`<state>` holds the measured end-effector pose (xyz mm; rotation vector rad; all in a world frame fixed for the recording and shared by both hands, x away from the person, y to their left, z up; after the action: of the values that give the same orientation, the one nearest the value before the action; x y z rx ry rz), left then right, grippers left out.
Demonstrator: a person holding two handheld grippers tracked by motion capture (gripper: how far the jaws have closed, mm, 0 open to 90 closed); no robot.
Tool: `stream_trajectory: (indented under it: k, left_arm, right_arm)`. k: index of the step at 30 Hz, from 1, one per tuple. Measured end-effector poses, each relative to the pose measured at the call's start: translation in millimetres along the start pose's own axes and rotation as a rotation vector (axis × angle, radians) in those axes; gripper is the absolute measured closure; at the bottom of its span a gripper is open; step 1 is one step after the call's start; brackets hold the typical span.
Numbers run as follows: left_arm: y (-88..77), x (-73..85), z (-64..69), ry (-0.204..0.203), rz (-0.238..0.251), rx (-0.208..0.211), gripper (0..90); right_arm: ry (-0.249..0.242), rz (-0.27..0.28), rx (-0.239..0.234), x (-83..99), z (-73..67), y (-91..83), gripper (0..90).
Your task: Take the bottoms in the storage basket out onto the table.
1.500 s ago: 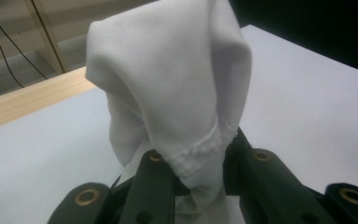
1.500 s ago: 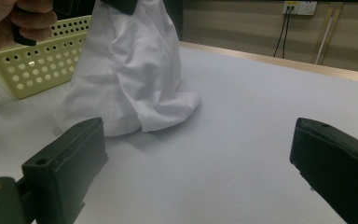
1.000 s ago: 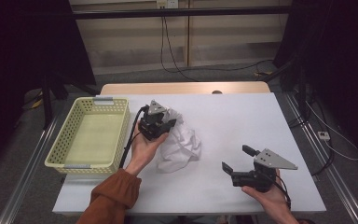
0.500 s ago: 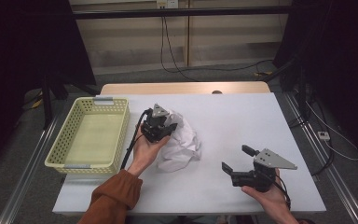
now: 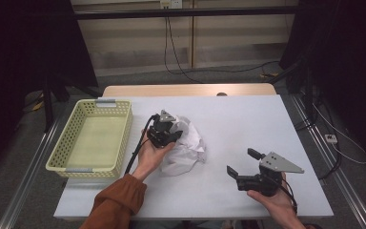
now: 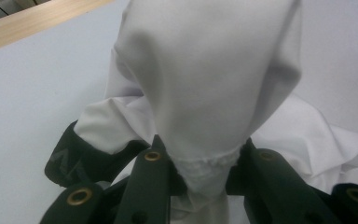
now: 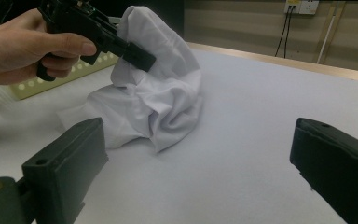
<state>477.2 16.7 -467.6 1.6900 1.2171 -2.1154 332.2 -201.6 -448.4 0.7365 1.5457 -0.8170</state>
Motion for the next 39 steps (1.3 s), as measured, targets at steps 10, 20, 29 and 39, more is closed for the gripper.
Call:
stream_trajectory:
  k: [10, 20, 29, 39]
  left_arm:
    - [5.0, 8.8, 0.7, 0.023, -0.027, 0.012, 71.1]
    - [14.1, 18.8, -0.3, 0.034, -0.049, 0.030, 62.6]
    - [16.4, 21.0, -0.7, 0.024, -0.042, 0.035, 46.7]
    - [12.8, 14.7, -0.1, 0.014, -0.020, 0.012, 29.1]
  right_arm:
    - [0.001, -0.002, 0.000, 0.3, 0.2, 0.0, 3.7]
    - [0.001, -0.002, 0.000, 0.3, 0.1, 0.1, 3.7]
    - [0.003, -0.002, 0.000, 0.3, 0.0, 0.2, 3.7]
    - [0.002, -0.001, -0.001, 0.2, -0.2, 0.1, 3.7]
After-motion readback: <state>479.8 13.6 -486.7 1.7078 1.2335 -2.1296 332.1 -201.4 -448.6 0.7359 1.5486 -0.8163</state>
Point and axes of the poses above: each handheld gripper's, and its own axes: y roughly forward along the jaws, x roughly out of its underside, z roughly to its right, the point moved 8 cm from there along y, roughly forward along the jaws, and after that the axes turned 12 degrees about z, right-handed, at the moved point
